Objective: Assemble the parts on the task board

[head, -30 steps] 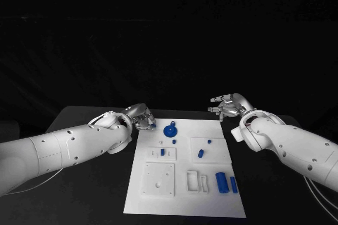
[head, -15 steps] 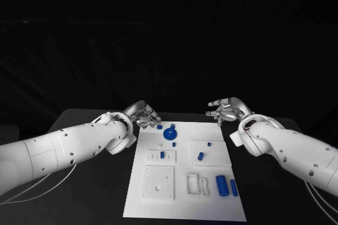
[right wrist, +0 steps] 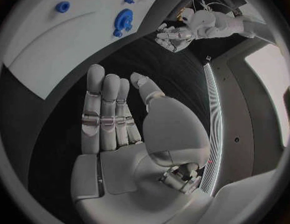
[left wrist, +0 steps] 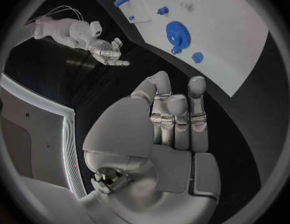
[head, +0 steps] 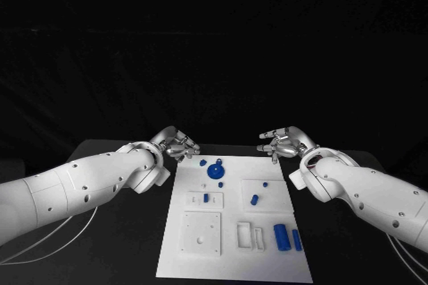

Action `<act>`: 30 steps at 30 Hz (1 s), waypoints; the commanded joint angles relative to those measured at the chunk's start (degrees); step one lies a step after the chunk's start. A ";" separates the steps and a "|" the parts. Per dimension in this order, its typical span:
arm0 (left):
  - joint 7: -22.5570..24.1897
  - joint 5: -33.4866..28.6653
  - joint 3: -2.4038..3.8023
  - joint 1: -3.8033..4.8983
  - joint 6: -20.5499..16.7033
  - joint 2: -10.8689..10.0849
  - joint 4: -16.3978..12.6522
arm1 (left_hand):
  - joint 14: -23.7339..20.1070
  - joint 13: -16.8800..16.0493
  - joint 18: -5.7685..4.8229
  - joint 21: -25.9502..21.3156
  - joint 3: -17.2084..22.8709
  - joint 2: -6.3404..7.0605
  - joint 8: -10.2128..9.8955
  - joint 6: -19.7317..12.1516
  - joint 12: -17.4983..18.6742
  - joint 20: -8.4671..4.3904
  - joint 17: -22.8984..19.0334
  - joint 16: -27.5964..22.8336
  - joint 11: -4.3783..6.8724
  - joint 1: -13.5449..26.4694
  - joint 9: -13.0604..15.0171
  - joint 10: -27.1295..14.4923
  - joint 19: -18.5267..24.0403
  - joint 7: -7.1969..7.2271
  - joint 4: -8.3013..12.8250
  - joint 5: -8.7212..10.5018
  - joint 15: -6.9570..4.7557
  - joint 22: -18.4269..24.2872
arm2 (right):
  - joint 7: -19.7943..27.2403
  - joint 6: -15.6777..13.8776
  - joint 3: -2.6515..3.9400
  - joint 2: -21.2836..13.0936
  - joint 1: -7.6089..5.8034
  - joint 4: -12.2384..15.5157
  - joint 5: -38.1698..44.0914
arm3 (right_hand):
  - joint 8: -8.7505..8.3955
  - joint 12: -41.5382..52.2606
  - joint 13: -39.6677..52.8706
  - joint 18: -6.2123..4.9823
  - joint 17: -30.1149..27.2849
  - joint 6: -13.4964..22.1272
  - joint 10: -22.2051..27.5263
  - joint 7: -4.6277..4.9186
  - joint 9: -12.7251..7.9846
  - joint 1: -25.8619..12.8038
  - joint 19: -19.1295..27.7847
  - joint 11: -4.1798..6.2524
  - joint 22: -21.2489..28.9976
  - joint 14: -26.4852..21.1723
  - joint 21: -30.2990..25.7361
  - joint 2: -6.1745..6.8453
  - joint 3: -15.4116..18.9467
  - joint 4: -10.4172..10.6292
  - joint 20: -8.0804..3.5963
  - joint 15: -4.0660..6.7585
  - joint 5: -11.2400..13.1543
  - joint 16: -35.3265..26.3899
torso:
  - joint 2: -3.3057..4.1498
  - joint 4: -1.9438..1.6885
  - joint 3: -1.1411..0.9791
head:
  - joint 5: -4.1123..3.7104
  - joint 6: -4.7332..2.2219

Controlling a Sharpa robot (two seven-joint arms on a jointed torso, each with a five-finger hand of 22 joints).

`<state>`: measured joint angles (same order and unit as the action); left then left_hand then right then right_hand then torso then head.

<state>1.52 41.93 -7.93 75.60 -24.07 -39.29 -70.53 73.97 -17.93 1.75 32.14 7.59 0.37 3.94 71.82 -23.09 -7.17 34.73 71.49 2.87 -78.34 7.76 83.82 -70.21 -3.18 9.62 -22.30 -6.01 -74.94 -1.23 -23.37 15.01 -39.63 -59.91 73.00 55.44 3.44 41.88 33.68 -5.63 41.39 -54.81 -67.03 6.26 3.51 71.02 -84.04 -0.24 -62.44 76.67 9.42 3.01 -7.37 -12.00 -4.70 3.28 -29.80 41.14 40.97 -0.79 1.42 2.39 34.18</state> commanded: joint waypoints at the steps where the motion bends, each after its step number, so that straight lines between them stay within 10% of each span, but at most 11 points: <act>1: 1.63 -0.22 0.08 -0.01 0.88 0.50 1.18 | -0.37 1.44 1.19 -0.55 0.75 -0.02 -0.19 -0.78 2.00 0.34 -0.67 -0.92 -0.32 0.30 -0.47 -0.52 0.53 -0.11 0.46 0.47 0.36 -0.91 | 0.01 1.35 0.01 0.04 0.04 0.19 0.70 | 0.05 0.17 0.13 -0.92 0.13 -1.53 0.13 0.79 0.05 -0.52 -1.96 0.11 -0.15 0.36 0.45 0.14 -0.66 -0.12 0.16 0.15 -0.31 0.01 | 0.01 -0.03 0.04 | 0.06 -0.08; 10: 1.71 3.47 0.08 0.01 1.34 1.26 2.78 | -1.25 5.19 1.57 -1.55 2.25 0.97 -0.38 -2.28 6.06 1.06 -1.08 -1.98 -1.34 0.53 -1.49 -3.38 1.13 -0.80 0.77 1.38 1.19 -0.85 | -0.03 3.38 0.01 1.45 0.05 -0.46 6.39 | 0.07 3.08 3.08 -1.04 2.71 -4.03 -0.58 0.39 0.07 -0.65 -2.23 0.58 -3.12 1.89 4.42 0.03 -2.91 -2.34 -0.46 0.77 0.67 3.12 | 0.03 -0.09 0.13 | 0.30 -0.23; 15: 2.17 1.11 0.08 0.03 0.08 1.06 2.85 | -2.74 7.29 1.57 -3.49 2.18 2.10 -0.40 -5.31 8.07 1.78 -2.37 -4.81 -2.04 1.53 -2.63 -5.12 2.12 -1.51 -0.22 4.12 1.87 0.04 | 0.21 5.52 0.01 4.28 -0.26 -3.01 14.42 | 0.16 8.30 9.60 -0.57 6.45 -7.09 -0.71 -0.38 0.23 -0.98 -2.47 0.97 -9.68 2.85 16.79 -0.49 -3.23 -3.54 -0.75 1.09 2.64 6.09 | 0.03 -0.06 0.18 | 0.42 -0.66; 22: 5.03 -10.69 0.09 0.15 -3.21 0.60 2.41 | -3.28 12.18 1.18 -10.20 2.07 2.87 -0.32 -5.75 10.13 2.50 -5.84 -12.68 -2.60 0.69 -3.14 -4.76 2.22 -1.87 -1.98 5.09 2.50 4.82 | 0.39 7.32 -0.18 9.80 -2.10 -8.30 26.98 | 0.02 14.13 20.78 0.27 10.62 -8.66 -3.15 -0.81 0.19 -0.42 -2.41 1.00 -14.94 3.40 25.11 -0.65 -2.87 -4.10 -0.90 1.18 4.55 7.36 | 0.35 -1.08 0.60 | -0.23 -1.12; 30: 9.10 -19.10 0.10 0.84 -6.75 -0.48 0.09 | -2.89 13.60 0.98 -12.29 2.28 3.04 -0.31 -5.40 9.77 2.40 -5.28 -13.99 -2.54 0.14 -3.20 -4.56 1.31 -1.78 -2.57 4.95 2.44 4.99 | -0.79 6.53 -1.92 15.40 -4.73 -13.32 36.85 | 0.06 17.13 28.58 0.95 16.53 -10.11 -6.26 -1.29 0.22 -0.56 -2.90 1.34 -17.23 5.29 31.10 -0.04 -4.03 -3.92 -1.02 1.24 6.53 10.32 | 0.90 -2.34 1.42 | -0.98 -1.72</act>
<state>6.54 29.35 -7.91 76.25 -27.64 -39.73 -69.93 70.94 -4.38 2.66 20.01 9.84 3.17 3.72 66.32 -13.17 -4.69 29.37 57.61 0.40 -77.80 4.61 78.91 -68.43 -5.00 7.44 -17.25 -3.57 -69.86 -1.47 -17.79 13.11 -24.52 -64.43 60.12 84.59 3.44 59.00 62.02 -5.66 57.70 -64.67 -73.08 4.93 3.68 70.29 -84.04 1.14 -74.95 81.68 40.36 2.58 -11.20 -15.96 -5.54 4.52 -23.46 51.40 41.59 -2.49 2.41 1.63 32.65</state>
